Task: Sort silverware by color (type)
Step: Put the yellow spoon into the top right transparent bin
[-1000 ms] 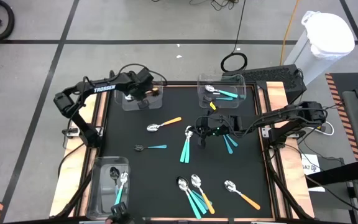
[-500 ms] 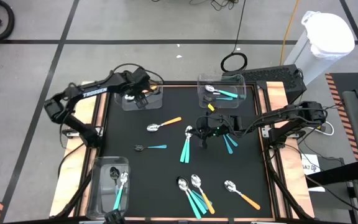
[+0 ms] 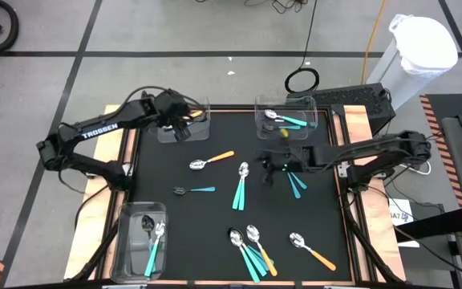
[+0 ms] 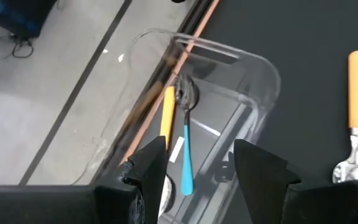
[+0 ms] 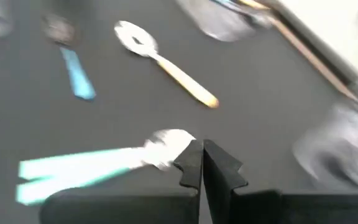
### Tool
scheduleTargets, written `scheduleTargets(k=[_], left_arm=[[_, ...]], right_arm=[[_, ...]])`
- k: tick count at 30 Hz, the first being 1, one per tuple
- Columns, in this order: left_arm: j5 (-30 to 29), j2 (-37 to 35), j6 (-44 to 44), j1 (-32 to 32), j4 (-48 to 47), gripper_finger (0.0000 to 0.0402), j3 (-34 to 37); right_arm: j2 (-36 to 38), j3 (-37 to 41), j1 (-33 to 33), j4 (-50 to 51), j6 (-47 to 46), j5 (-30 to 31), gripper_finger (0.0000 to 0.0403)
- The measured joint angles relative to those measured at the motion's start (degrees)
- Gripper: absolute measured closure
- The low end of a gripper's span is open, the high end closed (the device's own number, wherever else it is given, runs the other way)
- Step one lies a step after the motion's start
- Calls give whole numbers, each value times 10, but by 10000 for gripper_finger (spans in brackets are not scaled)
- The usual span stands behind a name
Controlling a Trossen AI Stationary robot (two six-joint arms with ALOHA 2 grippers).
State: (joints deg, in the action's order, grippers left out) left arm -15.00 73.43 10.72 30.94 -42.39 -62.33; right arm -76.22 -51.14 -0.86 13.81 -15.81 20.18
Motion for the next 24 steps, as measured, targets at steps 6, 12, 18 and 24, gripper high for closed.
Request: scheduleTargets(k=[6,12,18,24], left_arm=[[5,3,-45,-5,9,221,0],[14,25,-74,-5,13,221,0],[14,54,-100,-5,-21,221,1],[16,82,-118,-5,-25,221,1]], right_arm=[[63,-8,-16,215,-122,54,347],[59,30,-51,295,-283,52,261],[34,84,-125,215,-400,17,231],[20,74,-224,215,-530,-60,251]])
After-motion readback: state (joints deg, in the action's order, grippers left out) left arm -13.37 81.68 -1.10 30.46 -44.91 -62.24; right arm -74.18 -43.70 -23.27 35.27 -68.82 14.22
